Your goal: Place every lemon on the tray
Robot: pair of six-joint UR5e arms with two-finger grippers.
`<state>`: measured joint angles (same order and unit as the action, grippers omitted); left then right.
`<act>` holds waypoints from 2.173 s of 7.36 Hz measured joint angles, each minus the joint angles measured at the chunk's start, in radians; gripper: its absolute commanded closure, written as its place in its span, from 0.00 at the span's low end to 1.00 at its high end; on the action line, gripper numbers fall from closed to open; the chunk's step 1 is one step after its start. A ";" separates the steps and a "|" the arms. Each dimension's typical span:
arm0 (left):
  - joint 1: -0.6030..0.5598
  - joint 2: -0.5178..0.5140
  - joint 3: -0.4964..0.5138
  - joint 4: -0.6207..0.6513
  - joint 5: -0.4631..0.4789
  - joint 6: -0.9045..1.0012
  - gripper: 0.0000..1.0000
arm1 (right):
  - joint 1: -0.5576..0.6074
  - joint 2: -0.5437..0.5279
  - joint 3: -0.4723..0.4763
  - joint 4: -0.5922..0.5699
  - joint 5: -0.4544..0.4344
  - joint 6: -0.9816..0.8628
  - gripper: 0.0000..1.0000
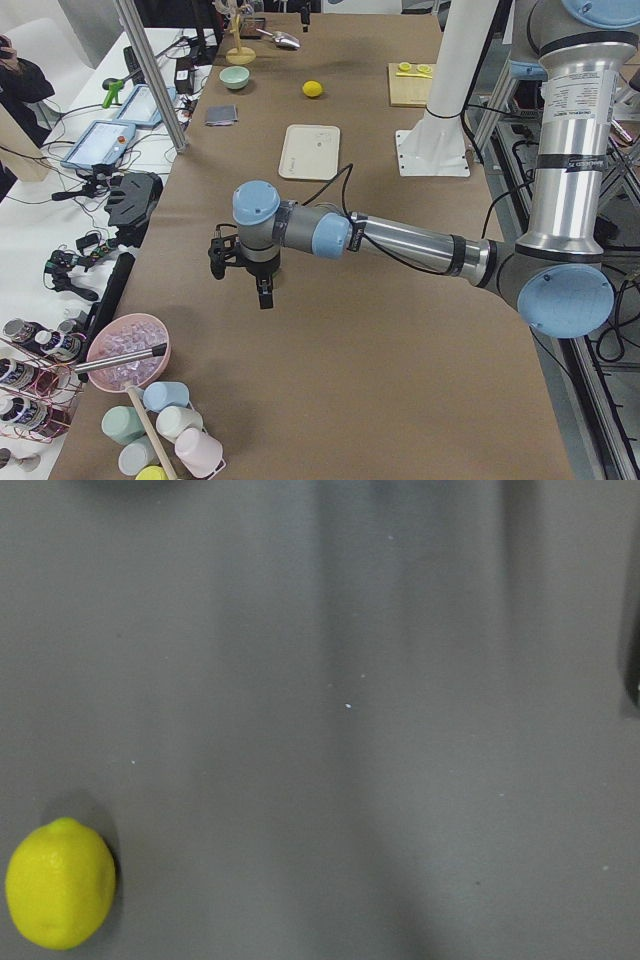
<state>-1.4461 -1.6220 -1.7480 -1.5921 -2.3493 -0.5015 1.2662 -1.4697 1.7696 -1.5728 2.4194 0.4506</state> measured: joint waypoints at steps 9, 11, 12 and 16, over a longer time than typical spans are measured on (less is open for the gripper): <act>0.283 -0.274 0.389 -0.227 -0.003 -0.559 0.02 | -0.315 0.258 -0.198 0.003 -0.006 0.145 0.00; 0.293 -0.271 0.402 -0.229 -0.004 -0.560 0.02 | -0.348 0.254 -0.211 0.003 -0.006 0.140 0.00; 0.299 -0.270 0.410 -0.229 -0.010 -0.560 0.02 | -0.361 0.249 -0.214 0.003 -0.007 0.137 0.01; 0.336 -0.272 0.439 -0.229 -0.043 -0.559 0.02 | -0.395 0.246 -0.233 0.005 -0.025 0.113 0.24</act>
<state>-1.1105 -1.8943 -1.3094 -1.8211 -2.3919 -1.0602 0.8709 -1.2240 1.5367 -1.5683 2.3940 0.5638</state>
